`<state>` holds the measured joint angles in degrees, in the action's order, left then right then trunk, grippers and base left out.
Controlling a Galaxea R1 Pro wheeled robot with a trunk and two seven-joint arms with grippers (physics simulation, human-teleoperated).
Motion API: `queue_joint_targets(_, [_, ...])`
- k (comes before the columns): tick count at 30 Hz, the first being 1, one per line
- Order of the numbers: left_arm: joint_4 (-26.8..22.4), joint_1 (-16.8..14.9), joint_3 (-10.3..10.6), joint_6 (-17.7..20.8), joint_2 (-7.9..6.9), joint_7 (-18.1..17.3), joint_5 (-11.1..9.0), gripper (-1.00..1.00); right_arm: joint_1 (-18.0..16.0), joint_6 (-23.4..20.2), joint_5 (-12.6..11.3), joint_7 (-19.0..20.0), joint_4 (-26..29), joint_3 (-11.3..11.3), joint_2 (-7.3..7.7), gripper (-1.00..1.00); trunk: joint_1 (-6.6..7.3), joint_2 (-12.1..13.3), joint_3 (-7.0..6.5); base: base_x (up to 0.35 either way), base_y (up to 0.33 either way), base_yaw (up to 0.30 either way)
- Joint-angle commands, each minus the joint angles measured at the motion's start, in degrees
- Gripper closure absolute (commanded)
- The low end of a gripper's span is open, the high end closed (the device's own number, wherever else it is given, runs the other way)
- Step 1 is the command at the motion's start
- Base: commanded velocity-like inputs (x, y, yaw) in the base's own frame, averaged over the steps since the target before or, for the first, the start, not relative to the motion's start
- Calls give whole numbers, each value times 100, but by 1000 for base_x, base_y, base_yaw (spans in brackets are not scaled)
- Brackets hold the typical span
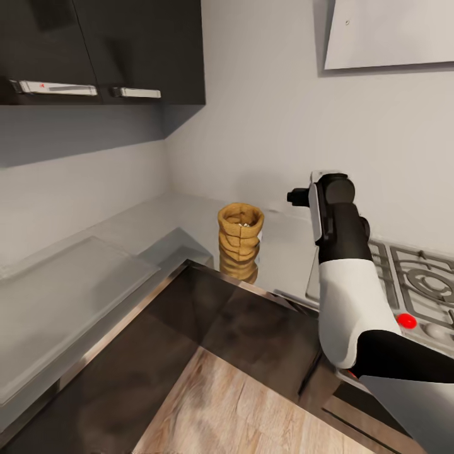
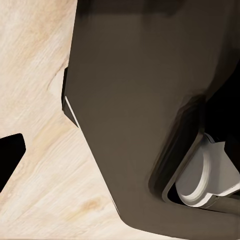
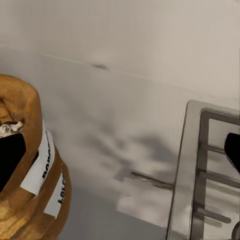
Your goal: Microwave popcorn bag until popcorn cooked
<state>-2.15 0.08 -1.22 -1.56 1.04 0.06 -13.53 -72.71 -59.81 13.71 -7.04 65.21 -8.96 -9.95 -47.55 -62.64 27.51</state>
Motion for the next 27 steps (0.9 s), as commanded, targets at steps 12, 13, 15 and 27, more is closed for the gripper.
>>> queue_joint_targets(12, [-5, 1, -10, -11, 1, -3, -26, -100, -3, -19, 9, -24, 16, -13, -5, -100, 0, -3, 5, 0, 0, 213])
queue_joint_targets(13, [-5, 1, -10, -11, 1, -4, -26, -100, -4, -19, 20, -31, 17, -7, -5, -100, 0, -3, 5, 0, 0, 23])
queue_joint_targets(15, [-5, 1, -10, -11, 1, -1, -26, -100, -3, -19, 42, -40, 18, 10, -5, -100, 0, -3, 5, 0, 0, 9])
queue_joint_targets(27, [-5, 1, -10, -11, 1, 3, -26, -100, -400, -19, 26, -349, -1480, 20, -5, -100, 0, -3, 5, 0, 0, 1])
